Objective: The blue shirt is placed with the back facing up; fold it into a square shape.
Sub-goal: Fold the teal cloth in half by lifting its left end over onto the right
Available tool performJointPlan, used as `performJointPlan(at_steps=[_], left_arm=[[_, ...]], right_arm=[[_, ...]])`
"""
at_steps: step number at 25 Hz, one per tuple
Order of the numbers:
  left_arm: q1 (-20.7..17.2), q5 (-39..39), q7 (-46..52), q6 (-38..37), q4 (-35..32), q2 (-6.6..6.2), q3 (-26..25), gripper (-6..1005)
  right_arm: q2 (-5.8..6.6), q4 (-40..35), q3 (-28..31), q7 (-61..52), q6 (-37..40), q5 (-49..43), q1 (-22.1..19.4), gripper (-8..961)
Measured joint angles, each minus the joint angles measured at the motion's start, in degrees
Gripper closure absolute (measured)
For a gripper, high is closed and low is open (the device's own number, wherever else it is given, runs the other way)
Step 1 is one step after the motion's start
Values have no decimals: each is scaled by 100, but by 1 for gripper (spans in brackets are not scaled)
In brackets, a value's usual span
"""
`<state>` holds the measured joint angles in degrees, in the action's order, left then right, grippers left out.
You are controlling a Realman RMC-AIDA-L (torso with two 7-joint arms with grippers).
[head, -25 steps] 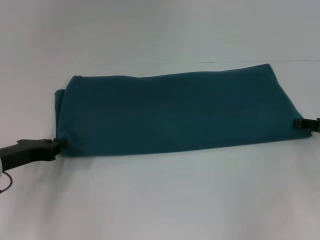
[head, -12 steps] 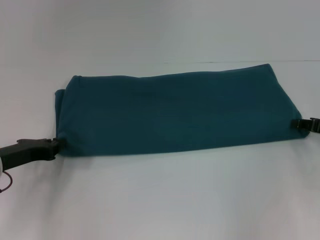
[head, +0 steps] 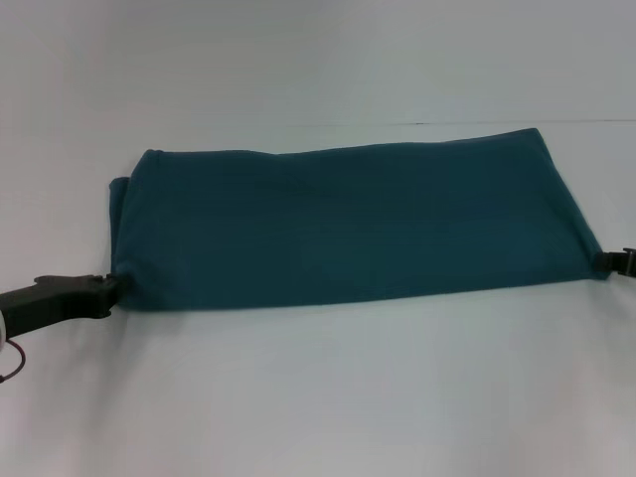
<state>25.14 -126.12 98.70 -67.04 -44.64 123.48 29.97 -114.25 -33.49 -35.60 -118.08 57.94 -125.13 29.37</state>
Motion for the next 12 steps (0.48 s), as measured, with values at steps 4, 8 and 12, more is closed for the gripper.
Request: performJointPlan(at_steps=[4, 8, 12], left_arm=[[-12, 0, 0, -22, -15, 0, -8, 884], [-47, -5, 5, -45, -58, 0, -36, 876], [-135, -11, 49, -62, -177, 0, -46, 868]], right_arm=[[-1, -42, 48, 63, 92, 131, -90, 954], [6, -48, 233, 263, 311, 304, -227, 954], [9, -59, 527, 474, 569, 368, -380, 954]])
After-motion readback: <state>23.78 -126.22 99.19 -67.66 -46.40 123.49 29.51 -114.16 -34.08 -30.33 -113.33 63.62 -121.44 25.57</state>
